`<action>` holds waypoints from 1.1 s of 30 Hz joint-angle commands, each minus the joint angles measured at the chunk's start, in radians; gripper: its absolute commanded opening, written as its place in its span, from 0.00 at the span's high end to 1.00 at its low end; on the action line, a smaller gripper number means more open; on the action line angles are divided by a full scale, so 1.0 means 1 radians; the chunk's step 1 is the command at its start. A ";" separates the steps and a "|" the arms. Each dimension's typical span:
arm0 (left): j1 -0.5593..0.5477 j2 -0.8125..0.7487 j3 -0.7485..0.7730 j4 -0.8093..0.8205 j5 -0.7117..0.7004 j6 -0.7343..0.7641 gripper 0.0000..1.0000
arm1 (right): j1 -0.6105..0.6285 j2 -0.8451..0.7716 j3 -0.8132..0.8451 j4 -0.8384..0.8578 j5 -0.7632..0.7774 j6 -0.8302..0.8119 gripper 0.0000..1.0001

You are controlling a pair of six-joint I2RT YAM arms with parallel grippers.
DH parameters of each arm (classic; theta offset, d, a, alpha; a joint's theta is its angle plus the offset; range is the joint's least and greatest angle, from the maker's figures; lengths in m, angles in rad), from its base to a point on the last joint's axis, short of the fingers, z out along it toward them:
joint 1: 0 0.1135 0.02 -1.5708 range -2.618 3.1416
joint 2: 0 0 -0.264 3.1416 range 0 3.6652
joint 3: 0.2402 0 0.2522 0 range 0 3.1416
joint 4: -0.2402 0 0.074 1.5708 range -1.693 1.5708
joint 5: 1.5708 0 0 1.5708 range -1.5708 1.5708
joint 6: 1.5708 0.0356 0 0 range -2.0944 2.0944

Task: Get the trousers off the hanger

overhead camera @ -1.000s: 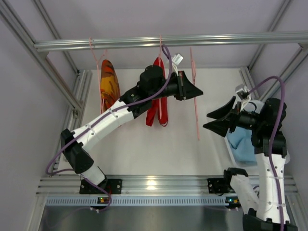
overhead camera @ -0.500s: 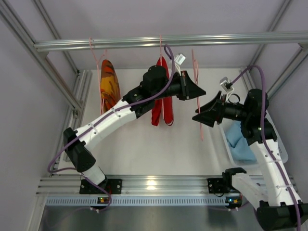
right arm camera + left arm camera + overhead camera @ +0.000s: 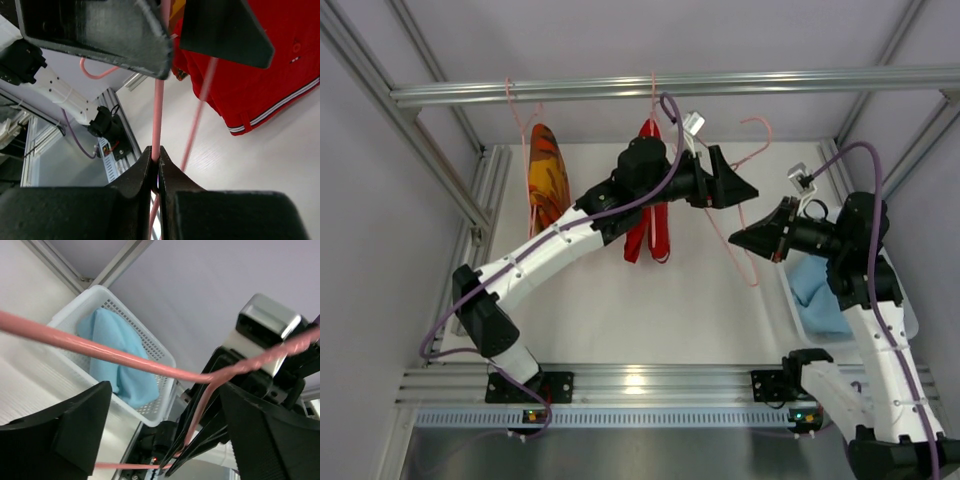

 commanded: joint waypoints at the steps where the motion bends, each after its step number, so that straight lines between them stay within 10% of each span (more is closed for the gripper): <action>1: 0.025 -0.070 -0.031 -0.001 0.027 0.014 0.01 | -0.083 -0.033 -0.009 0.004 -0.060 0.092 1.00; 16: 0.050 -0.271 -0.140 -0.052 0.064 0.302 0.01 | -0.468 -0.116 0.064 -0.350 -0.105 -0.111 1.00; 33: 0.050 -0.337 0.000 -0.123 0.042 0.483 0.01 | -0.517 0.077 0.466 -0.603 0.387 -0.320 1.00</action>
